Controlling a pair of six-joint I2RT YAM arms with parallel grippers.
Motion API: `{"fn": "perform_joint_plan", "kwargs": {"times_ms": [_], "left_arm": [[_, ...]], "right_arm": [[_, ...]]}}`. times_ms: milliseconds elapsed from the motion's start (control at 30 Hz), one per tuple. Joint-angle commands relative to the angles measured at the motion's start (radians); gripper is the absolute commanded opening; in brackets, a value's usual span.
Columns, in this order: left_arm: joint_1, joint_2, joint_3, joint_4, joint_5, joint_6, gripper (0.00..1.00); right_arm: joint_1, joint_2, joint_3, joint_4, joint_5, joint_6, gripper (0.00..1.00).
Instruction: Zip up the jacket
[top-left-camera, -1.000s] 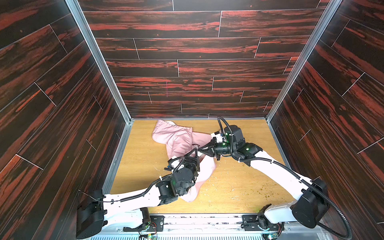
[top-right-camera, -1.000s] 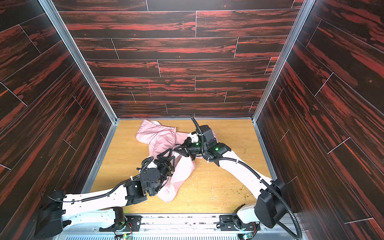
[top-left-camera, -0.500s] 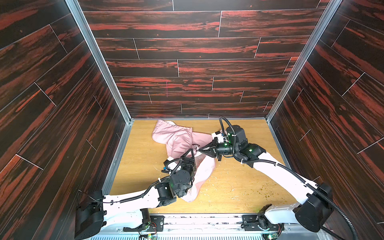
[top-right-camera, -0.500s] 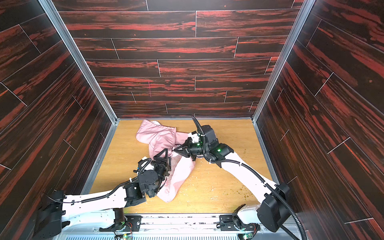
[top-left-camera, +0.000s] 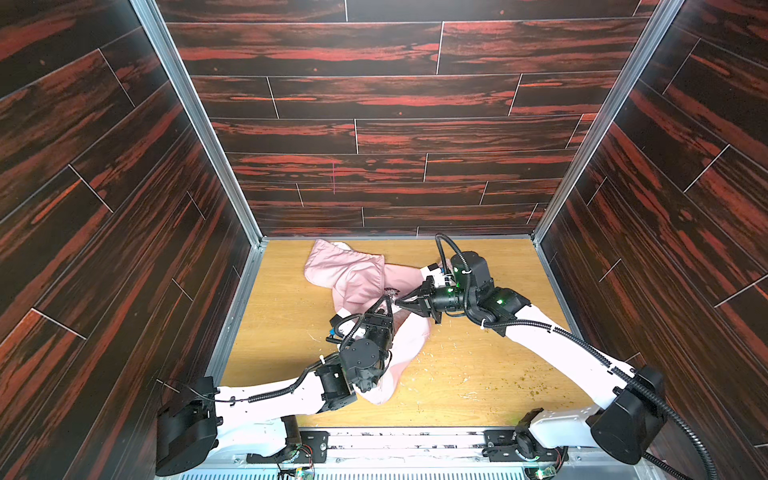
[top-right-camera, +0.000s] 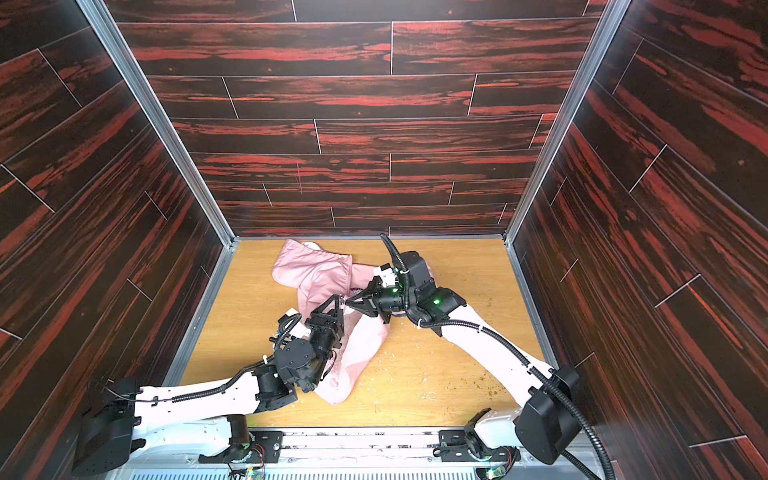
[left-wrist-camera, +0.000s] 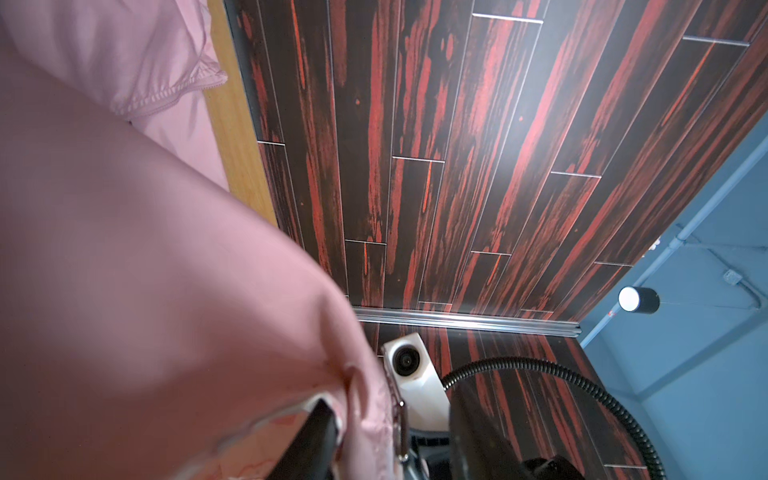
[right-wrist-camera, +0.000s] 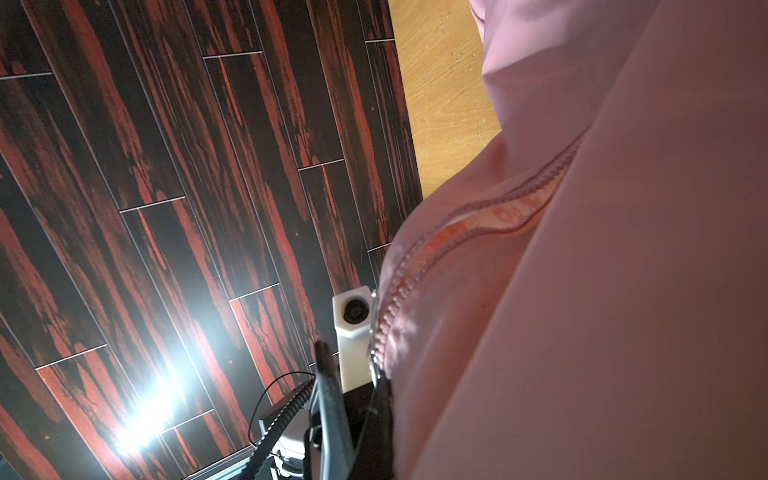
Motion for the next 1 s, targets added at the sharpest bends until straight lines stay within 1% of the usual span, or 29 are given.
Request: {"fn": "perform_joint_plan", "kwargs": {"times_ms": [0,167,433,600,700,833,967], "left_arm": [[0.000,-0.018,0.013,0.041,0.000,0.029,0.36],[0.002,-0.017,0.008,0.042,0.026,0.026,0.25],[0.001,-0.042,-0.013,0.043,0.076,0.044,0.15],[0.004,-0.058,-0.022,0.051,0.108,0.081,0.01],[0.009,-0.060,-0.023,0.061,0.139,0.117,0.00],[0.029,-0.056,-0.022,0.080,0.205,0.170,0.00],[0.045,-0.045,-0.042,0.144,0.241,0.190,0.00]], "right_arm": [[0.006,-0.053,0.001,0.000,-0.002,0.004,0.00],[0.006,-0.061,-0.007,-0.001,0.004,0.000,0.00],[0.006,-0.067,0.017,-0.034,0.024,-0.041,0.00],[0.007,-0.074,0.018,-0.030,0.029,-0.064,0.00],[0.007,-0.081,0.000,0.006,0.027,-0.067,0.00],[0.006,-0.099,-0.043,0.080,0.031,-0.039,0.00],[0.006,-0.117,-0.074,0.126,0.049,-0.012,0.06]]}}
